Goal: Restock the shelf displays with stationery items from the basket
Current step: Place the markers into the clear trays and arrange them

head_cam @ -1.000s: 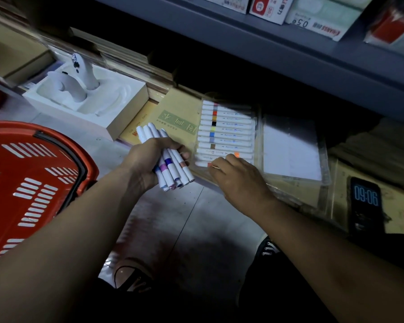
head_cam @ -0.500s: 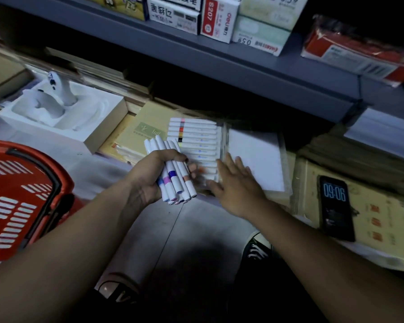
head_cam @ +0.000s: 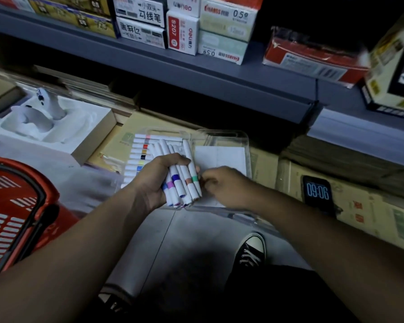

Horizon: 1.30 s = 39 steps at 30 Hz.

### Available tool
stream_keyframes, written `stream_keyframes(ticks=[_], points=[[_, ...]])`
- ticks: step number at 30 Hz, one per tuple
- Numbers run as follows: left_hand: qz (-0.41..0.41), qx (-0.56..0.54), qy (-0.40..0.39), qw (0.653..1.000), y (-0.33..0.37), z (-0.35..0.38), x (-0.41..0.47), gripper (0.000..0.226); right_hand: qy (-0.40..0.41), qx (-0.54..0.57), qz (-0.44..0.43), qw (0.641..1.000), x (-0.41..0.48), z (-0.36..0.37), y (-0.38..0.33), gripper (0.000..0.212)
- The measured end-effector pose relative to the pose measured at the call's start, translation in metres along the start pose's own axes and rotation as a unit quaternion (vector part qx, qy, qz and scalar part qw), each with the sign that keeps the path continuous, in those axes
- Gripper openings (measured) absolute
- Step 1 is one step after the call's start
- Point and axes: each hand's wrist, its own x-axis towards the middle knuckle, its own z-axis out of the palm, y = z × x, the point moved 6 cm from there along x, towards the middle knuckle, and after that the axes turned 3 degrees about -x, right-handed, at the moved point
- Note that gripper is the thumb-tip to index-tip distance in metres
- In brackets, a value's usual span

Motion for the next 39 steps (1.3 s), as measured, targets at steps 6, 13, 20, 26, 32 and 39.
stream_keyframes(ticks=[6, 13, 20, 26, 32, 39], points=[[0.012, -0.011, 0.041, 0.999, -0.002, 0.002, -0.001, 0.030, -0.001, 0.287, 0.040, 0.957, -0.012, -0.015, -0.016, 0.026], [0.054, -0.044, 0.105, 0.992, 0.009, -0.002, 0.006, 0.044, 0.020, 0.261, 0.047, 0.964, 0.022, -0.030, -0.013, 0.022], [0.065, -0.057, 0.175, 0.981, -0.008, -0.042, -0.003, 0.048, 0.141, 0.121, 0.021, 0.982, 0.051, -0.039, 0.013, 0.014], [0.048, -0.044, 0.156, 0.986, -0.016, -0.051, -0.015, 0.044, 0.286, -0.063, -0.034, 0.956, 0.054, -0.071, 0.027, 0.023], [0.021, -0.048, 0.137, 0.989, -0.014, -0.050, 0.000, 0.036, 0.266, -0.149, 0.031, 0.952, 0.070, -0.077, 0.048, 0.040], [0.039, -0.063, 0.095, 0.993, -0.001, -0.047, 0.016, 0.022, 0.270, -0.262, 0.013, 0.926, 0.079, -0.076, 0.049, 0.042]])
